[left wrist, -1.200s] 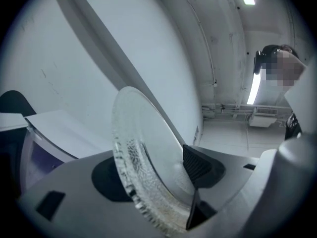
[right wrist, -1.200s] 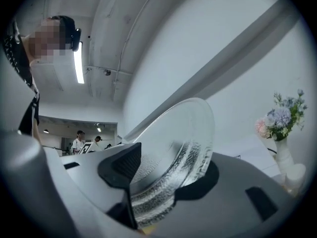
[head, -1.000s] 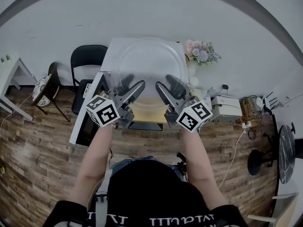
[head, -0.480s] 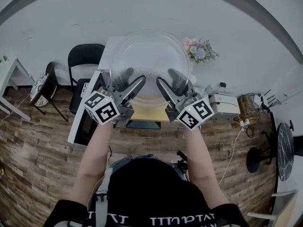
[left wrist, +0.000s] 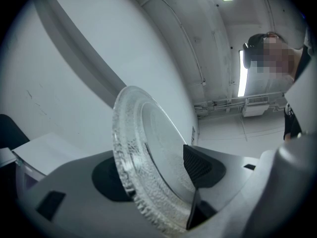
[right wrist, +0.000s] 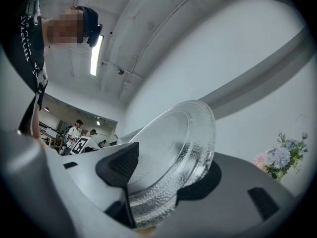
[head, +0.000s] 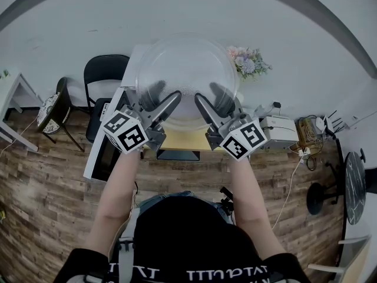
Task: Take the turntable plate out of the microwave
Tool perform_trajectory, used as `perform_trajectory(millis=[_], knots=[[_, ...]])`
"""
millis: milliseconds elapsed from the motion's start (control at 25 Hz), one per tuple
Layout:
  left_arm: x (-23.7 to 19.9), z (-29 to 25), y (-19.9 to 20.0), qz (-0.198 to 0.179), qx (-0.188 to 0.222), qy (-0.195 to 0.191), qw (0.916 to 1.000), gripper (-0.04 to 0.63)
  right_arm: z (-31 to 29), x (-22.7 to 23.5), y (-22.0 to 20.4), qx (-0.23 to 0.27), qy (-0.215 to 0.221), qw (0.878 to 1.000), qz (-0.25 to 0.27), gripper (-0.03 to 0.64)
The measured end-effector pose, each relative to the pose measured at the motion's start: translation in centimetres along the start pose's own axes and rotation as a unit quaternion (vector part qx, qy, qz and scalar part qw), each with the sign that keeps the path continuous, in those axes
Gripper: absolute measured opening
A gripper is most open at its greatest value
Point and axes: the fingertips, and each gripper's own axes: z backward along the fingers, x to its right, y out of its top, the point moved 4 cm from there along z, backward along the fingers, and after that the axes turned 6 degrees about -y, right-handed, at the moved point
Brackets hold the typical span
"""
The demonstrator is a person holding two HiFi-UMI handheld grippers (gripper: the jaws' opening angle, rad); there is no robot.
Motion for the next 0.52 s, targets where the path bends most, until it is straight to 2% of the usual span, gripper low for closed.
perform_trajectory(millis=[520], knots=[[0.31, -0.08, 0.46, 0.007, -0.001, 0.009, 0.9999, 0.285, -0.1, -0.09, 0.3, 0.002, 0.002, 1.0, 0.006, 0.252]])
